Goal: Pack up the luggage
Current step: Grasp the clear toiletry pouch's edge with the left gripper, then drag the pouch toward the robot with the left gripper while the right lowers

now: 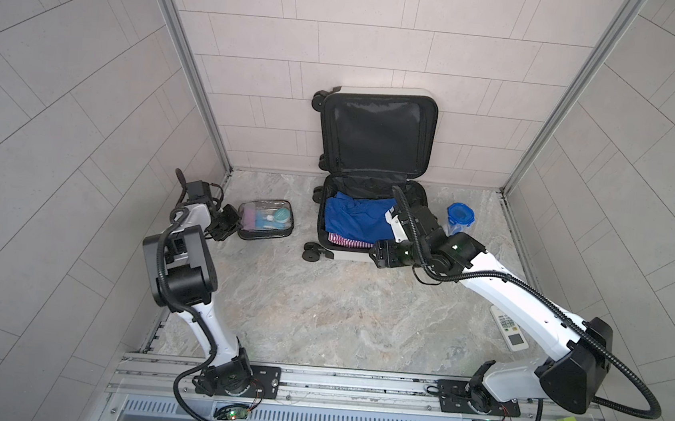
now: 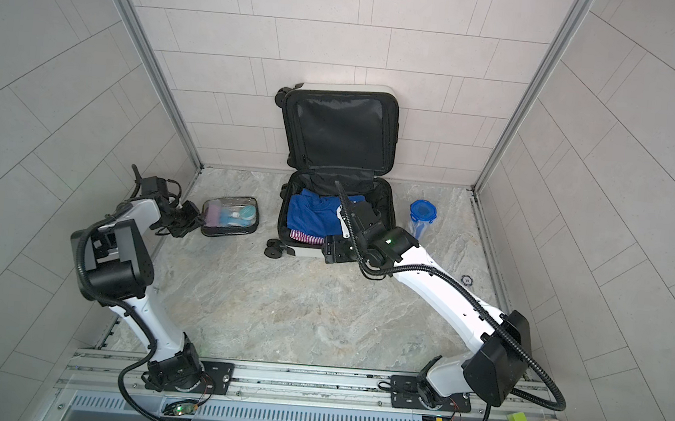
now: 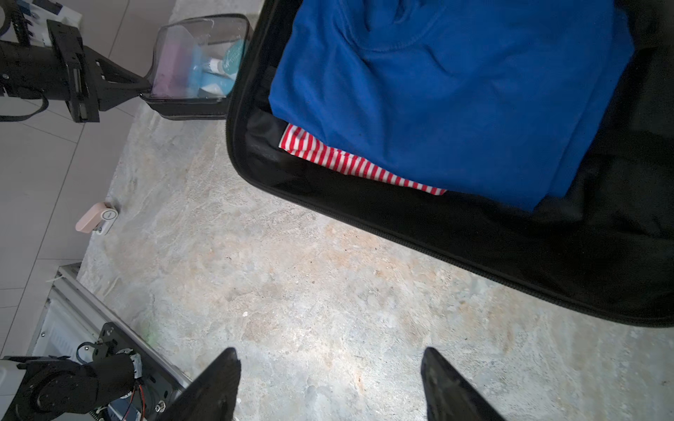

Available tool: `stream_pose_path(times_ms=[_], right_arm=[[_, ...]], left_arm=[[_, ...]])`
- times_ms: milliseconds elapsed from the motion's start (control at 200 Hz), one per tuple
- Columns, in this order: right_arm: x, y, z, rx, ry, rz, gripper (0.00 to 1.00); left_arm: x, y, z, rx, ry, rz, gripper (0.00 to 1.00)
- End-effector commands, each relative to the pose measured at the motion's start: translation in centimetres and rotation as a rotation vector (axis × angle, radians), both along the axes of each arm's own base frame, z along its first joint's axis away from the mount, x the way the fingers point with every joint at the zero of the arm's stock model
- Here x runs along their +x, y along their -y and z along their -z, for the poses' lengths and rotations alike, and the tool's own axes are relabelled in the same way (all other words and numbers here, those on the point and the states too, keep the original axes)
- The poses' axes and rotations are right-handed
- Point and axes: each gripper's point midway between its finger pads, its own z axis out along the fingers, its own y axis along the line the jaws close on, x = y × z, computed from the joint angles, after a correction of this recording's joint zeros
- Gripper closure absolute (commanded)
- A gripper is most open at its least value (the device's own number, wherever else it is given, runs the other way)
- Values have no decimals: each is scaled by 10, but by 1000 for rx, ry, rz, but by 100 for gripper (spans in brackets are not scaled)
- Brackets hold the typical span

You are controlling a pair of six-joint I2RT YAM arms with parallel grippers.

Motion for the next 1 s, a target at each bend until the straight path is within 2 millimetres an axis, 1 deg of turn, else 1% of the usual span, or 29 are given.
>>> stream_pose_path(times_ms=[0,250,310,490,565,680,761,796,876,996], right_arm=[[-3,-6,-9,10,17,-19,20],[-14,-21,-8,28,17,-53,21],[-16,-26,-8,32,17,-67,21],[-22,-43,-4,64,-9,-105,20],[-24,-52,1,87,-30,-122,20],[-25,-65,8,119,-52,-132,19],[-24,-74,14,132,-71,-134,19],[-24,-77,16,141,-81,-135,19],[-22,-86,23,165,-101,-134,19],[-21,-94,33,186,-129,-131,20]], left_arm=[[-29,0,-16,56,-32,-51,100],[-97,23,-25,94,-71,-63,100],[-111,28,-29,101,-70,-63,100],[-145,44,-54,119,-53,-36,100],[-160,53,-64,116,-56,-13,100],[-170,68,-85,93,-9,6,100],[-178,78,-94,67,-1,25,100],[-181,83,-96,47,7,35,100],[-191,97,-90,4,9,52,100],[-206,114,-85,-12,5,76,100]])
